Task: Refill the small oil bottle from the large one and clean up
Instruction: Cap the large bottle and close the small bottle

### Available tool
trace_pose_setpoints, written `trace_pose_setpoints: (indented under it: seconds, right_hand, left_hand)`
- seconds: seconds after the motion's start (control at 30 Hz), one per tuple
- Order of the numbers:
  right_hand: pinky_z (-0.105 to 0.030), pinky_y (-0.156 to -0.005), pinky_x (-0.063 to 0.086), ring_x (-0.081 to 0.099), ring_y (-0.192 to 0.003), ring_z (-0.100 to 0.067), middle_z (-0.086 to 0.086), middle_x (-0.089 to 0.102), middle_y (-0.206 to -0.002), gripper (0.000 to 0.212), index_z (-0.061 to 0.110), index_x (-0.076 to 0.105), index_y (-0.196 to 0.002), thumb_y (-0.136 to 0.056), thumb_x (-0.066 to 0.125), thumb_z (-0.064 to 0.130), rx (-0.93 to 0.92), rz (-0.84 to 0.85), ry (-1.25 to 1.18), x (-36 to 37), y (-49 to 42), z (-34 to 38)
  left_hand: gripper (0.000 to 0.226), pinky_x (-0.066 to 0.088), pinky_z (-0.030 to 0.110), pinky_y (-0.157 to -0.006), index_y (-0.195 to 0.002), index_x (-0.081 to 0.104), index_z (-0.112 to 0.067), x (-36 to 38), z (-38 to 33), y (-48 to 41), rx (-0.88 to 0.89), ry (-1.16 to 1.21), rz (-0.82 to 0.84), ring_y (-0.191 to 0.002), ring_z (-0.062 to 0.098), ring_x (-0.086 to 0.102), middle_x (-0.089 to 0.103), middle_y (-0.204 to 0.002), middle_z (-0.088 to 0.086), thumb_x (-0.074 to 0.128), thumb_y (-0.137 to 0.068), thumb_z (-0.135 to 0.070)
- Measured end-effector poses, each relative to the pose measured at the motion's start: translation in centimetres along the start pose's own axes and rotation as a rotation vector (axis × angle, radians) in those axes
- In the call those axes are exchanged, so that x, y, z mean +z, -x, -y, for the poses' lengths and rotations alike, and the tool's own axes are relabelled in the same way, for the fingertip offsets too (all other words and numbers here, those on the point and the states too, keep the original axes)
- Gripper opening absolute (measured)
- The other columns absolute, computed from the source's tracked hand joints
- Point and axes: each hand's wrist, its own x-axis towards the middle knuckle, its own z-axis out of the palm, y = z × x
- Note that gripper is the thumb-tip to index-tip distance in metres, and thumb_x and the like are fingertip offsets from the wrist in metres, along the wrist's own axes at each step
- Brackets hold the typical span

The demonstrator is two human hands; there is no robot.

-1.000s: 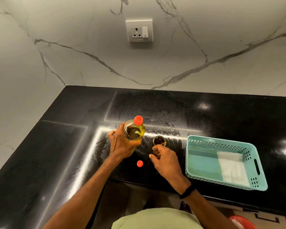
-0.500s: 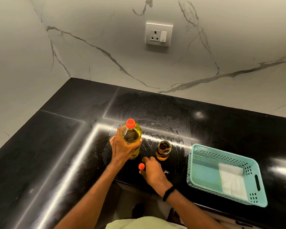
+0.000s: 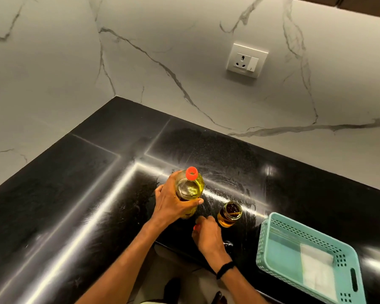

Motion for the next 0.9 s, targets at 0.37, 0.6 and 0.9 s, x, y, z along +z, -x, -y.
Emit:
trace_pose_setpoints:
  seconds: [0.37, 0.6, 0.9]
  right_hand:
    - [-0.012, -0.079, 0.051, 0.062, -0.091, -0.005, 0.007, 0.060, -0.108, 0.029, 0.025, 0.068, -0.111, -0.084, 0.074, 0.017, -0.279, -0.312, -0.132, -17.6, 2.0, 8.3]
    - [-0.032, -0.090, 0.056, 0.060, -0.102, -0.016, 0.002, 0.060, -0.117, 0.036, 0.022, 0.068, -0.119, -0.085, 0.074, 0.013, -0.438, -0.098, 0.119, -18.5, -1.1, 11.1]
    - [-0.027, -0.088, 0.054, 0.059, -0.103, -0.017, -0.002, 0.062, -0.118, 0.040, 0.017, 0.068, -0.118, -0.082, 0.072, -0.002, -0.425, 0.030, 0.257, -19.1, -1.7, 12.6]
  left_hand:
    - [0.079, 0.030, 0.034, -0.101, -0.126, 0.042, -0.049, -0.1, -0.1, 0.2, -0.030, 0.000, -0.029, -0.109, -0.006, 0.047, 0.057, -0.115, -0.028, 0.077, -0.059, -0.070]
    - [0.079, 0.026, 0.036, -0.105, -0.127, 0.039, -0.051, -0.3, -0.3, 0.2, -0.035, -0.003, -0.020, -0.108, -0.009, 0.044, 0.055, -0.114, -0.029, 0.076, -0.060, -0.069]
    - [0.087, 0.026, 0.039, -0.108, -0.134, 0.040, -0.043, -0.4, 0.1, 0.2, -0.056, -0.008, -0.002, -0.104, -0.012, 0.033, 0.053, -0.120, -0.026, 0.076, -0.059, -0.070]
